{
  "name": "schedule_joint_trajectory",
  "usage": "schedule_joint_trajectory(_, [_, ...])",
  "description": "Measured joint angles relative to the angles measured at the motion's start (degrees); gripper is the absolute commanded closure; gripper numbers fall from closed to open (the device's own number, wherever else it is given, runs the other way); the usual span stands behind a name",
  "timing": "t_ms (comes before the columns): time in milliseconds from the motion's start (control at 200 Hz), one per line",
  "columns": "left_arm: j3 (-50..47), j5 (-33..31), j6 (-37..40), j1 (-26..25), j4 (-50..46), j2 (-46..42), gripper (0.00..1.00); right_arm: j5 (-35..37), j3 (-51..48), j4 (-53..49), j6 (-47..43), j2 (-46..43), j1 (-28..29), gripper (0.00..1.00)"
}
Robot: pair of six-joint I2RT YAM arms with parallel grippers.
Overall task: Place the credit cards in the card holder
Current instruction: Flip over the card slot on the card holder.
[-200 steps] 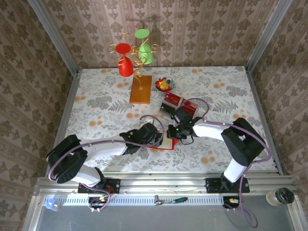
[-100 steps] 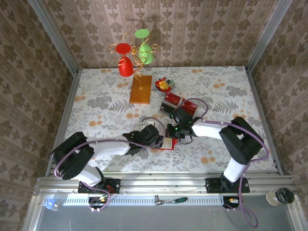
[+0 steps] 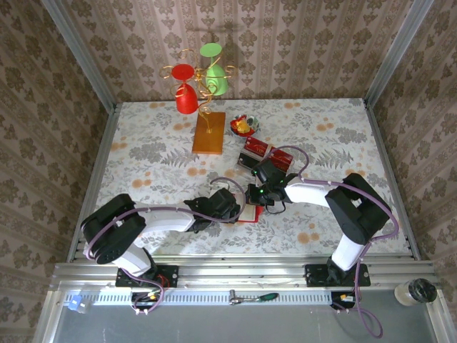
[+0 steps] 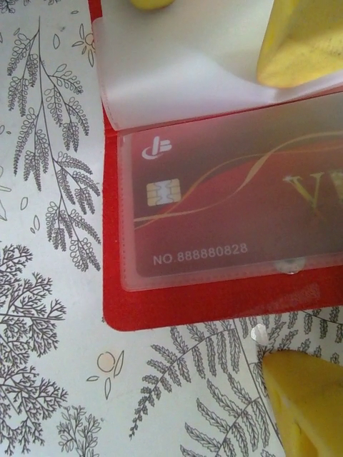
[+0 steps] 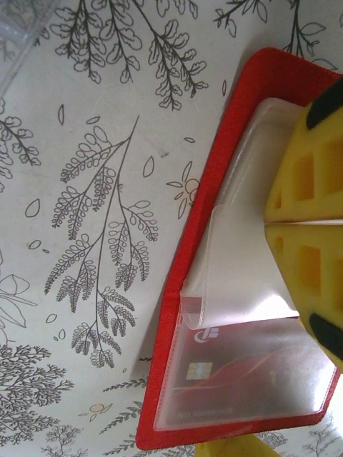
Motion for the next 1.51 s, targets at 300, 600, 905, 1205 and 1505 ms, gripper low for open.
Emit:
schedule_joint_trajectory(300, [-0.61,-0.72,-0.02,-0.28,0.81,0.0,0.08,0.7,0.33,-1.09,0.81,-2.84,-0.17,0.52])
schedule_joint_trajectory(600, [-1.09,-1.16,-0.02,-0.31,1.66,-0.02,0.08,1.42,-0.17,-0.79,1.11,-3.76,-0.26,0.49])
schedule_joint_trajectory(905, [-1.46,-0.83,-0.04,-0.31,1.77,-0.83,0.06,-2.82,-0.28,1.81,1.84,-2.99,-0.26,0.49])
schedule_joint_trajectory(1205, [-2.1,-0.74,-0.02,-0.22,-1.07,-7.91,0.04,-6.08,0.48,2.64,3.56,-2.86,1.03,0.46])
schedule_joint_trajectory(1505, [-5.79,-0.96,0.02,3.96,-6.34,-22.51,0.03,-6.19,5.16,4.02,5.7,-1.66,4.37,0.37])
